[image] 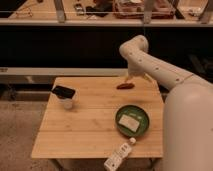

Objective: Move the arm in a circular motion

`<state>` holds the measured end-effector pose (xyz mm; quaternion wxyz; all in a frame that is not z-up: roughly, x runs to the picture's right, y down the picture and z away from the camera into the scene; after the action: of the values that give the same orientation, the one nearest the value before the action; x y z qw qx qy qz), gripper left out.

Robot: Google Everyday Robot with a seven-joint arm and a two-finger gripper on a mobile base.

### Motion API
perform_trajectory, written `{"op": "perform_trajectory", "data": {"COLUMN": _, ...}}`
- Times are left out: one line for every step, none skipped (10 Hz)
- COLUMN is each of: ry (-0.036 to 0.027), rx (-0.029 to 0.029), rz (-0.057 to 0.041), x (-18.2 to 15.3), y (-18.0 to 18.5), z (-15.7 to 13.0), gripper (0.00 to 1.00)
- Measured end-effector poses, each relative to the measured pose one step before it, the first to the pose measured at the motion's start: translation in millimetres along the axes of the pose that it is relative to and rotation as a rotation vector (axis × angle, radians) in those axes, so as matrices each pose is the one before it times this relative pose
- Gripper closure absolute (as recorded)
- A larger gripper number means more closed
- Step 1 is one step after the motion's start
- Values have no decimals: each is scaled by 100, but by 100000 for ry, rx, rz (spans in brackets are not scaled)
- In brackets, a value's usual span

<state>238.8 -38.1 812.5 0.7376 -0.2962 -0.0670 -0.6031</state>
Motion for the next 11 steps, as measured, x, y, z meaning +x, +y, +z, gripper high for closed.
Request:
{"op": "perform_trajectory", "data": {"ry": -1093, "rx": -746, "rz": 6076, "x": -1615, "y": 2578, "z": -610, "gripper": 20}}
{"op": "perform_trajectory", "data": {"ry": -1482, "rx": 154, "rz": 6096, "x": -2480, "y": 2207, "z": -1078, "gripper": 20}}
{"op": "perform_trajectory", "data": {"ry": -1558, "rx": 3000, "rz": 4709, "x": -2747, "y": 939, "z": -1167, "gripper": 20}}
{"op": "perform_trajectory", "data": {"ry": -1431, "rx": 6135, "rz": 5362, "x": -4362, "y": 586, "z": -1751, "gripper": 20}}
{"op": "perform_trajectory", "data": {"ry": -1188, "rx": 3560, "rz": 1109, "x": -2956, "y": -74, "z": -743, "gripper": 20}}
{"op": "perform_trajectory", "data": {"ry": -2638, "rx": 3079, "rz": -680, "x": -3230, "y": -533, "z": -371, "gripper": 20}}
{"op": "perform_trajectory", "data": {"ry": -3079, "rx": 2264, "rz": -3092, "x": -3761, "y": -918, "z": 152, "gripper": 20}}
{"op": "perform_trajectory", "data": {"ry": -2308, "rx": 1044, "rz": -3298, "x": -2091, "y": -936, "z": 637, "gripper": 20}}
{"op": "perform_trajectory", "data": {"ry": -3921, "rx": 1861, "rz": -5208, "x": -2423, "y": -1916, "z": 1300, "gripper": 20}}
{"op": "perform_trajectory", "data": {"ry": -4703, "rx": 2749, "rz": -7517, "x": -2102, "y": -3150, "z": 2059, "gripper": 20}}
{"op": "perform_trajectory", "data": {"ry": -2939, "rx": 2599, "rz": -5923, "x": -795, "y": -2680, "z": 1538, "gripper": 20}}
